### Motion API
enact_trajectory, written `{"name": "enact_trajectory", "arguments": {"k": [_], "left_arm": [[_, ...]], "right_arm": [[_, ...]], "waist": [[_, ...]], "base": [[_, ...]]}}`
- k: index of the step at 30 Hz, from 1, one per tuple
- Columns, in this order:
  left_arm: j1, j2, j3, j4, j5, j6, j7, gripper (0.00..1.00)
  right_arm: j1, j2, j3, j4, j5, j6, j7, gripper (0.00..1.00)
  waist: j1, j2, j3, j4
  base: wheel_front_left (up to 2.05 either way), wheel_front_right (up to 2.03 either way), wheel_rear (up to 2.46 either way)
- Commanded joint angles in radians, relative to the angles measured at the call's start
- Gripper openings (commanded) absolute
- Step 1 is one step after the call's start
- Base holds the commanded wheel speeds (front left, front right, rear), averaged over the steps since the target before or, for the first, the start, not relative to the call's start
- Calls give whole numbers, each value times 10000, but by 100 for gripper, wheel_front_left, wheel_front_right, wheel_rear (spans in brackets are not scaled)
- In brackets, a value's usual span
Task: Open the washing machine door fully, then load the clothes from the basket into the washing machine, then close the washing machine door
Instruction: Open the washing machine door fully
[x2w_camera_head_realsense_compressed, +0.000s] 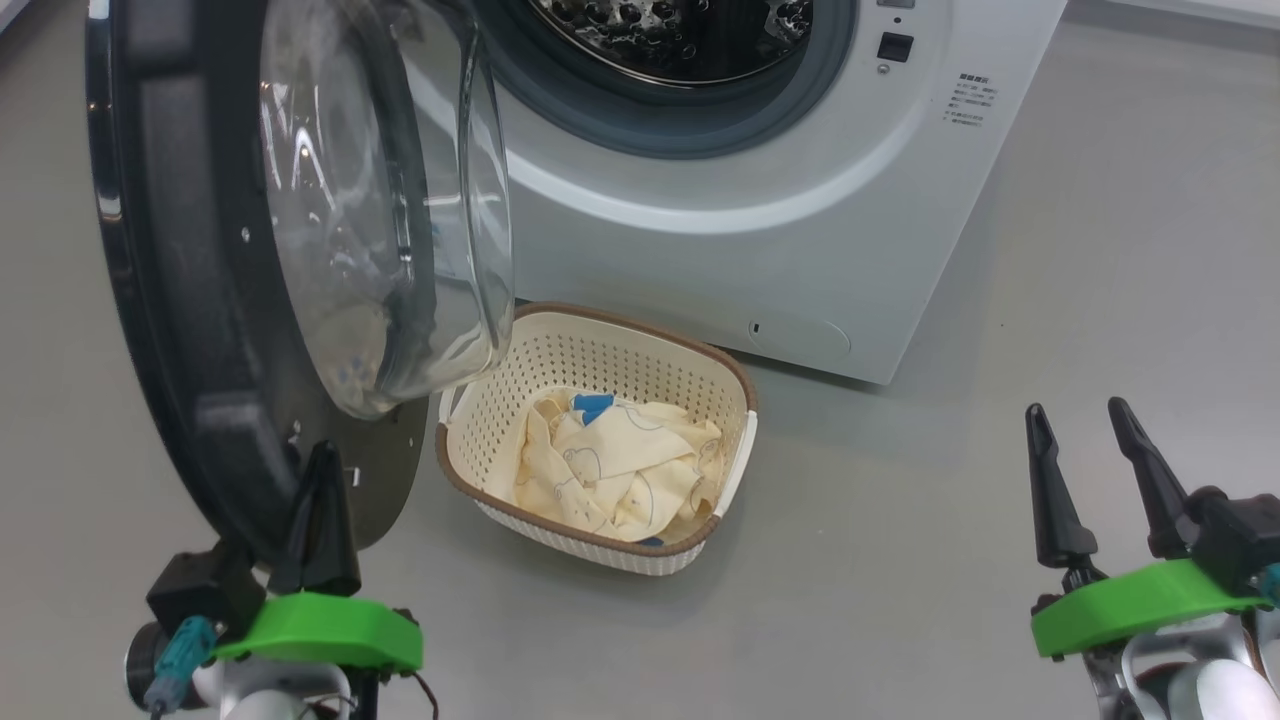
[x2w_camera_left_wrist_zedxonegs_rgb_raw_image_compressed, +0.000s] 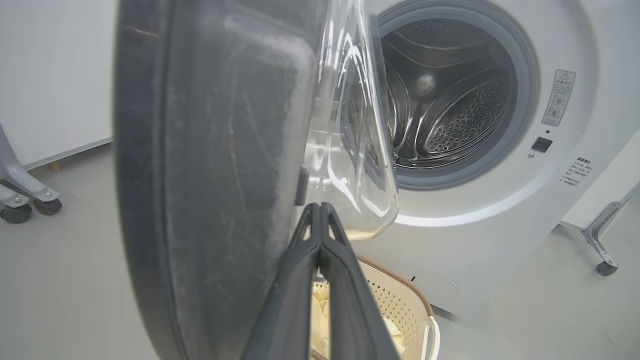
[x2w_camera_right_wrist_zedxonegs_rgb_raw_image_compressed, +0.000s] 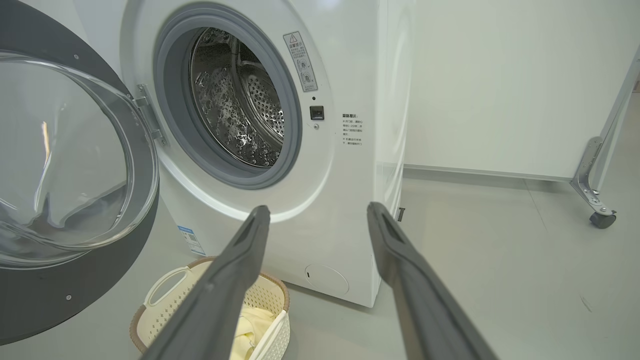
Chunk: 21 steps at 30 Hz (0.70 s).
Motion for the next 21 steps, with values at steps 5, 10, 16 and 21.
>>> {"name": "enact_trajectory", "arguments": {"k": [5,10,16,21], "left_arm": [[-63,518,1043,-350,-157,2075,-131,0],[6,657,1491,-239,-232,2175,-134,0],[3,781,2045,50,-413,2221,-137,0],[-96,953,2631,690,-667,2092,-139,0]], "right_arm": [[-212,-74,249,-421,-40,-29,44,100],[-249,-74,284,-443,-48,-29,62,100],[-323,-74,258,-437,-41,-29,57,100],[-345,-74,272,-415,-34,-29,32,100]], "waist": [[0,0,9,-23],[0,0,59,-126],[0,0,138,-292],[0,0,219,-434]], "base": [[0,0,0],[0,0,0],[0,0,0],[0,0,0]]}}
